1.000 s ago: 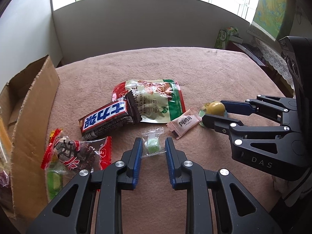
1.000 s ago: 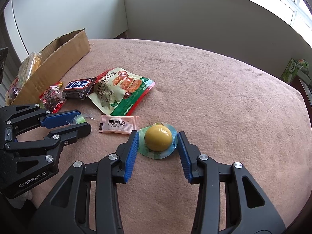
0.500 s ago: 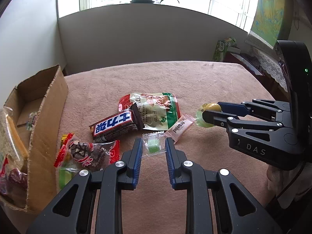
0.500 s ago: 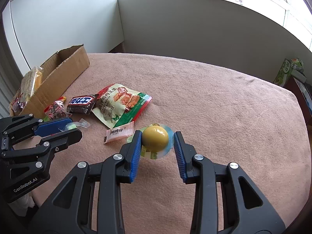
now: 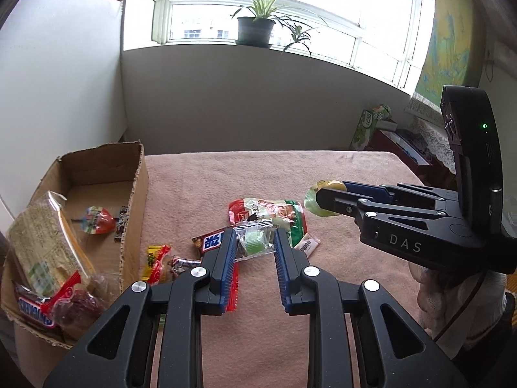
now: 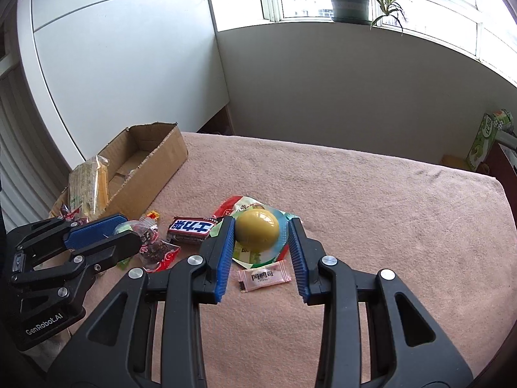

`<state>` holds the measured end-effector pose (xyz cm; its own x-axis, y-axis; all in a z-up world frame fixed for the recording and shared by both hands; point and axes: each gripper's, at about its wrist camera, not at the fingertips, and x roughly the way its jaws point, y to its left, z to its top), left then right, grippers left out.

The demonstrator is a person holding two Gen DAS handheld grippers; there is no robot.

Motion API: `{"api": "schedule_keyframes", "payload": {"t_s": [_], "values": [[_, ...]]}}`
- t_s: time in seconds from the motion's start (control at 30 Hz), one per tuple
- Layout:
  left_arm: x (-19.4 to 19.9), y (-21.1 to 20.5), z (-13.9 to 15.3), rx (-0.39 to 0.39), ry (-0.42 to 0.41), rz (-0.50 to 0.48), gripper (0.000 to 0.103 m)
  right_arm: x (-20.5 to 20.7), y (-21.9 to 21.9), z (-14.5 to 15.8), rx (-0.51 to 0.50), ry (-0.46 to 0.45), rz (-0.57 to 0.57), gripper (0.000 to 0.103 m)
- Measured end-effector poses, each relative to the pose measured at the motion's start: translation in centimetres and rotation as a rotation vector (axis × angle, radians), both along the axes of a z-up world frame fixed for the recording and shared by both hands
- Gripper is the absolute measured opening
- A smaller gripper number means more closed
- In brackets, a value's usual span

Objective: Organize snacks
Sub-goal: 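Carry the green packet with the left gripper while the right gripper carries the yellow egg over the box, then open both grippers to drop the green packet and yellow egg into the box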

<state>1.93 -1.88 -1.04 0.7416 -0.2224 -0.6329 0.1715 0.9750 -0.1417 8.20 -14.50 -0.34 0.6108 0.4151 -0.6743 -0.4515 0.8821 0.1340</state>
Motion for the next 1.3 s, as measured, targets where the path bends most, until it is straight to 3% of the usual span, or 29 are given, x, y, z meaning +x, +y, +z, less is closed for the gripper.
{"api": "schedule_keyframes", "payload": {"t_s": [0.33, 0.6, 1.07, 1.1, 1.17, 1.23, 1.3], "values": [[-0.9, 6.1, 0.9, -0.057, -0.038, 0.123, 0.022, 1.1, 7.4, 1.2, 0.112, 0.046, 0.105, 0.034], [-0.2, 11.2, 1.0, -0.107, -0.033, 0.212, 0.022, 2.4, 13.8, 1.1, 0.118, 0.05, 0.167, 0.034], [1.6, 12.1, 0.0, -0.094, 0.016, 0.199, 0.023, 5.7, 16.9, -0.8, 0.154, 0.116, 0.17, 0.036], [1.6, 12.1, 0.0, -0.095, 0.017, 0.203, 0.023, 5.7, 16.9, -0.8, 0.159, 0.12, 0.17, 0.039], [1.6, 12.1, -0.1, -0.094, 0.021, 0.202, 0.023, 5.8, 16.5, -0.7, 0.169, 0.12, 0.165, 0.064], [1.6, 12.2, -0.1, -0.097, 0.024, 0.207, 0.024, 5.7, 16.1, -0.4, 0.184, 0.109, 0.155, 0.071], [1.8, 12.3, -0.1, -0.1, 0.026, 0.208, 0.027, 5.7, 15.9, -0.2, 0.191, 0.11, 0.157, 0.071]]}}
